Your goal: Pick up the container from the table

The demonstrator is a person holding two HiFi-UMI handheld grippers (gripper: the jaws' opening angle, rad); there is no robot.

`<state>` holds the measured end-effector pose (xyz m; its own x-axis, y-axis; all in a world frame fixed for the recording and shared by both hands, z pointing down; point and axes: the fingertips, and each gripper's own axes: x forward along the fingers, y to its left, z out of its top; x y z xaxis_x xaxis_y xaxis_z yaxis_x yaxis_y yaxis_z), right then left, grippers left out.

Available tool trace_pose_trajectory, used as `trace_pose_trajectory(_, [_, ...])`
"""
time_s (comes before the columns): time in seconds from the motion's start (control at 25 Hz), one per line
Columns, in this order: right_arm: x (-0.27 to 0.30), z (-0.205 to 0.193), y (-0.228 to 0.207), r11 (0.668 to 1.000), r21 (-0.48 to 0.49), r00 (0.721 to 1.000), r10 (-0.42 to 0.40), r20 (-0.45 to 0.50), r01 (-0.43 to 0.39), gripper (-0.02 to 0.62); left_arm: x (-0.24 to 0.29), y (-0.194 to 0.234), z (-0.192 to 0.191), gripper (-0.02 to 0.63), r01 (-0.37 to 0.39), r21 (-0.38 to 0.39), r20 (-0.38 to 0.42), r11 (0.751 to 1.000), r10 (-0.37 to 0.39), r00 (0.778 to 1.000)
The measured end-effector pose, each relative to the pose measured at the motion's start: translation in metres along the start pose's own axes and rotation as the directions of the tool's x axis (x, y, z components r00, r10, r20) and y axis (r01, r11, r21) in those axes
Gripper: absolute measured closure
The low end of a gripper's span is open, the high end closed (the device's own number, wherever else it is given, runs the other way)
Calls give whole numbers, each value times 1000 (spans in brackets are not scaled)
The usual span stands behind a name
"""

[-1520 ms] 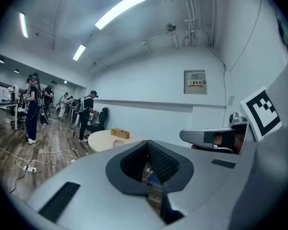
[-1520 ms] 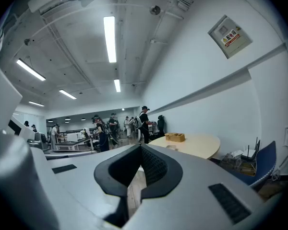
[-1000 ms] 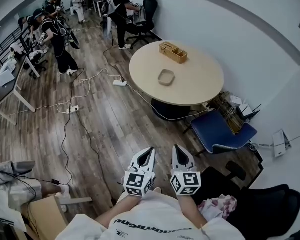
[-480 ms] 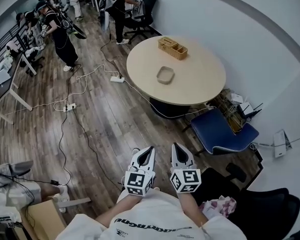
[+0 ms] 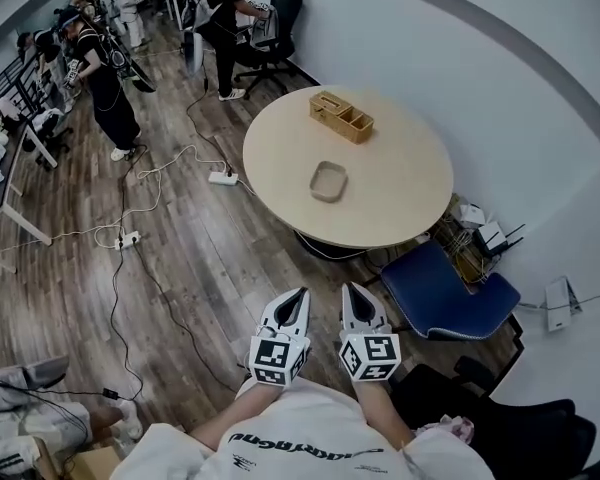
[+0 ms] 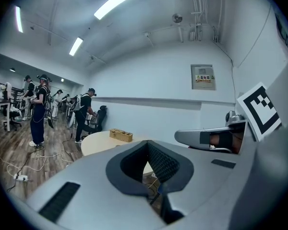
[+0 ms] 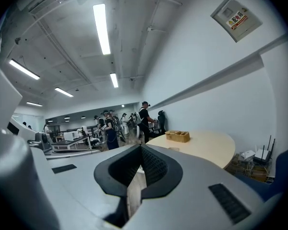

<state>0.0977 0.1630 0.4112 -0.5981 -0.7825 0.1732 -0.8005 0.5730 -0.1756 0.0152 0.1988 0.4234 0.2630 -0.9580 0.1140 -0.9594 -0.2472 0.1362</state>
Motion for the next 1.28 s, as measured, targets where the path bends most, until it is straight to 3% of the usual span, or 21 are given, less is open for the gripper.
trace_pose_trajectory(0.28, [112,34,-8,998,14,998,-57,-9,57,563,86,80,36,591,55,9,-27,998,-55,998])
trace_pose_trajectory(0.68, [221,45,-27,989,19,988,-145,-44,146,563,173,157,44,591,122,-1,-82,992,-122,989])
trace_pose_trajectory(1.08, [287,32,-71,974,52,970,-216,-110,222,563,252,195,26,591,140,-27,-162,990,-143,976])
trace_pose_trajectory(1.28, [315,9,-108,967,79,959,-225,-173,242,563,299,198,0,591,146,-30,-227,989,-149,963])
